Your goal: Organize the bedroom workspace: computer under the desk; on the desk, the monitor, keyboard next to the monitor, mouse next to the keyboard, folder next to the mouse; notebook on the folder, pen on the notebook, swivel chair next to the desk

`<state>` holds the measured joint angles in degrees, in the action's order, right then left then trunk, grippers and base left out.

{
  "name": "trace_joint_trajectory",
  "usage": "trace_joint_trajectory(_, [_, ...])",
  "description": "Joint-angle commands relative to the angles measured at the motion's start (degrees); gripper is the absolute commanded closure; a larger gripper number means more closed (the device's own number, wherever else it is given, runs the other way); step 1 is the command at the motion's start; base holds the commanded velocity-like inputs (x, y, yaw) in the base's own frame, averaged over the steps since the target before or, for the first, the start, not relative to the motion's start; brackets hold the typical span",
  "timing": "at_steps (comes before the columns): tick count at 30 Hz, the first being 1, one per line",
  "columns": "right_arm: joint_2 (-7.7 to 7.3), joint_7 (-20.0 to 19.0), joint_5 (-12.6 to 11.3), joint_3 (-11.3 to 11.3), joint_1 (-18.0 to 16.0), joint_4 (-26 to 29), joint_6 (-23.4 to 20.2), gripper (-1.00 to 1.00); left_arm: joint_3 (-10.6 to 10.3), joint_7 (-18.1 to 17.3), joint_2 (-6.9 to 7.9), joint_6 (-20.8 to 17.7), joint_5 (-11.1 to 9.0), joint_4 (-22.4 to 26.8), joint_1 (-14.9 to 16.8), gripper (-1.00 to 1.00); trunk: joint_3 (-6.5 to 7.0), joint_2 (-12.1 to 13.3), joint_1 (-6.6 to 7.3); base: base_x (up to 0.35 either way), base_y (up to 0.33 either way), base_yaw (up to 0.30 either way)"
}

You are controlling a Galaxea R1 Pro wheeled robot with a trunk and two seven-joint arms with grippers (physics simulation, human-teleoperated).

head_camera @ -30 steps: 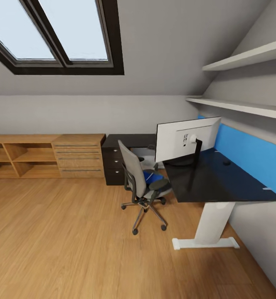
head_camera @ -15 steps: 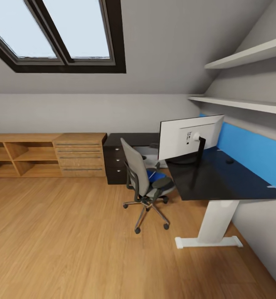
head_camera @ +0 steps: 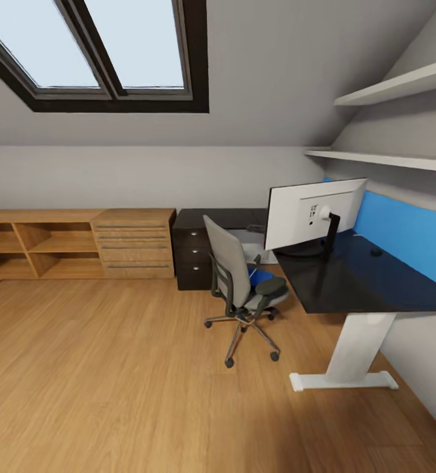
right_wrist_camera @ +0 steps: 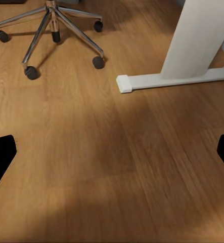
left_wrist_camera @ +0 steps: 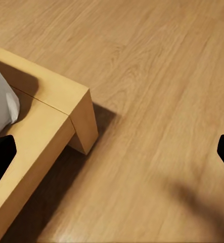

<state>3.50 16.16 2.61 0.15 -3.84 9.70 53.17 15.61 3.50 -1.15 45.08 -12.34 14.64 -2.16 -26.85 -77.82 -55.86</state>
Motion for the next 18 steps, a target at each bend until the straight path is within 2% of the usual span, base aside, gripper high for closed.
trace_joint_trajectory(1, [0.01, 0.36, 0.29, 0.03, -0.03, -0.01, 0.11, -1.0, -0.29, 0.37, -0.05, 0.05, -0.15, 0.13, -0.04, -1.0, -0.23, -0.44, -0.23, 0.0, 0.041, 0.0])
trace_joint_trajectory(15, [-0.07, 0.29, 0.34, 0.08, -0.03, -0.03, 0.1, -1.0, -0.39, 0.36, -0.25, -0.21, -0.14, 0.01, -0.04, -1.0, -2.75, -6.06, -3.3, 0.0, 0.008, -0.001])
trace_joint_trajectory(18, [-0.07, 0.28, 0.37, 0.11, -0.03, -0.03, 0.1, -1.0, -0.4, 0.31, -0.2, -0.25, -0.14, -0.04, -0.04, -1.0, -3.25, -7.26, -3.96, 0.0, 0.0, -0.105])
